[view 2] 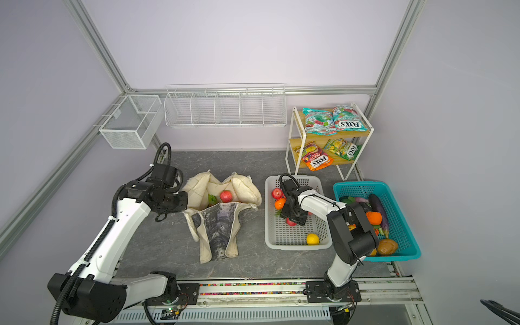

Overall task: Place the food into the grocery bag and tie it
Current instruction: 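Lower the right gripper onto another red apple and close on it, then lift the red apple with the right gripper and carry it over the bag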

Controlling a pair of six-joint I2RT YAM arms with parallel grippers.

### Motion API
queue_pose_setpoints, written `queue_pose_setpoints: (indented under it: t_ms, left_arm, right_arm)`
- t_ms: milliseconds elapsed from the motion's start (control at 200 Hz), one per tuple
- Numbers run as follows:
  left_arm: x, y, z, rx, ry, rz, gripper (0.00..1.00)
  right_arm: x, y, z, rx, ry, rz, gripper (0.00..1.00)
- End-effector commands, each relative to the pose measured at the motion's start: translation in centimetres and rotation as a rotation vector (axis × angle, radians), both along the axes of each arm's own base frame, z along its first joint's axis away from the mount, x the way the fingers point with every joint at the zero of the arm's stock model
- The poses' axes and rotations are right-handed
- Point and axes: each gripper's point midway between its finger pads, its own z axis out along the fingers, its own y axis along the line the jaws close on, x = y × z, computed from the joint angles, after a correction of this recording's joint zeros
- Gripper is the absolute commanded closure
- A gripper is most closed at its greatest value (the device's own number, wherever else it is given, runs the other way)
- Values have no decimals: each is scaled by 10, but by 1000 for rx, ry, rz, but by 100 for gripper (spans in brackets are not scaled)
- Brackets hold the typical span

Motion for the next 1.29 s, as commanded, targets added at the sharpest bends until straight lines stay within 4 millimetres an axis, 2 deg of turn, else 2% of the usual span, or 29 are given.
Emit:
queue_pose_setpoints:
  t_ms: [0, 200, 315, 570, 780, 990, 1140, 1290]
  left_arm:
    - [-5, 1, -3, -5, 27, 14, 100]
    - [-5, 1, -1, -7, 19, 18, 100]
    - [-4, 1, -1, -9, 18, 22, 100]
    - [1, -2, 0, -23, 8, 19, 100]
    - [1, -5, 0, -40, 11, 20, 100]
    - [0, -9, 2, -64, 7, 11, 100]
    - [-1, -10, 1, -70, 10, 11, 100]
    - [0, -10, 0, -66, 7, 5, 100]
  right_arm:
    - [4, 3, 4, 14, -2, -4, 37]
    - [5, -2, 18, -11, -20, 32, 48]
    - [2, -6, 32, -13, -40, 42, 54]
    - [-2, -10, 75, -3, -109, 72, 55]
    - [5, -1, 111, 50, -181, 104, 54]
    - [25, 40, 168, 136, -332, 233, 53]
    - [35, 92, 208, 176, -437, 400, 52]
    - [34, 146, 224, 224, -460, 551, 50]
